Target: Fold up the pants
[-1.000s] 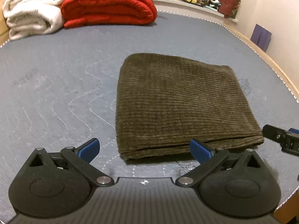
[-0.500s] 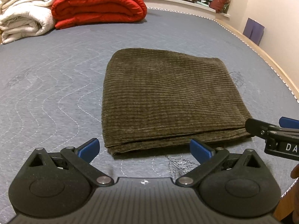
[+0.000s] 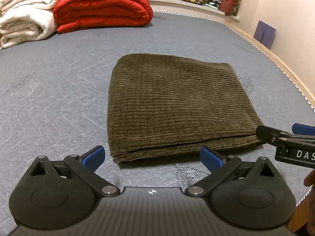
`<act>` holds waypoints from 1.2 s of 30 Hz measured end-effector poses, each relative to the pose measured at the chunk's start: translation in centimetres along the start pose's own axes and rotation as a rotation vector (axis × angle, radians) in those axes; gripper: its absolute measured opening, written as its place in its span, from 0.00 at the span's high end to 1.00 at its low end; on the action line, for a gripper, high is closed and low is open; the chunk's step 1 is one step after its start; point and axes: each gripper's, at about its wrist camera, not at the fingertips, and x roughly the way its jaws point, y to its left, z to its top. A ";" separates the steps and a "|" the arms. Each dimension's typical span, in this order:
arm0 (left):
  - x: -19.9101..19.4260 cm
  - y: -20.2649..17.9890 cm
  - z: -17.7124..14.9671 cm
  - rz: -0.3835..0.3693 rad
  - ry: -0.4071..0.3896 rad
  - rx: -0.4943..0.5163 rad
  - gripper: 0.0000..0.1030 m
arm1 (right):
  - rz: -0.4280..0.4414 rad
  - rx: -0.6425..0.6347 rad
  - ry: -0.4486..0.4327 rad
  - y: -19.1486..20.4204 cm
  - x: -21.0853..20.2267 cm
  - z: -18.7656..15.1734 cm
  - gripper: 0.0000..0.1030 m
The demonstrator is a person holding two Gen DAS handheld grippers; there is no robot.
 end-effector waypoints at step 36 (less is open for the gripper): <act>-0.1 -0.4 -0.1 -0.012 -0.013 0.018 0.00 | -0.009 -0.001 -0.005 -0.1 -0.2 0.0 0.01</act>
